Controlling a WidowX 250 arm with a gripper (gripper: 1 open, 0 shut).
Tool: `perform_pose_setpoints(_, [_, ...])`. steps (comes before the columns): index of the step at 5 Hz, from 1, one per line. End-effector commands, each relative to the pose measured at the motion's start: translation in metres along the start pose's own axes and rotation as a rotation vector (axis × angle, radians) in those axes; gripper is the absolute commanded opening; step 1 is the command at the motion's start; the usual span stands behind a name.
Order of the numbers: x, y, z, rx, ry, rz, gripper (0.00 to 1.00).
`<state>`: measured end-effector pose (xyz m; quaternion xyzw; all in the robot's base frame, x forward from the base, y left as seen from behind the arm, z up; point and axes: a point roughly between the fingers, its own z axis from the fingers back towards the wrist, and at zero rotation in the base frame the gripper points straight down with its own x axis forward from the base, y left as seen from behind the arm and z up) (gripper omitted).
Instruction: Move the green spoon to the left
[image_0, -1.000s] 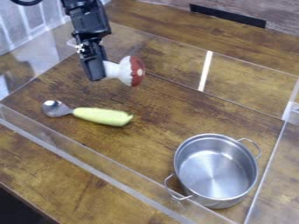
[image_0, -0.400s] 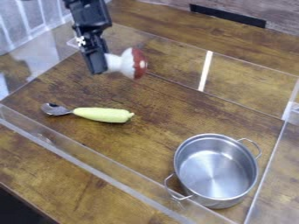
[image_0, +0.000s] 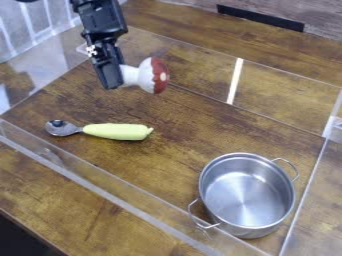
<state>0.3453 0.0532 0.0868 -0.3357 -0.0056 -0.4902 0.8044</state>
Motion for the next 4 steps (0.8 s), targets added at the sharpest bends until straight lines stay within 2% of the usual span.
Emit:
perform_pose_setpoints(1, [0.0183,-0.0251,0.0307,0.109,-0.001,-0.084,0.00])
perform_pose_setpoints(2, [0.0204,-0.0282,0.0260,0.106,-0.005,-0.091,0.00])
perform_pose_setpoints(4, [0.0197,-0.0311,0.0277,0.102,-0.009,-0.108,0.00])
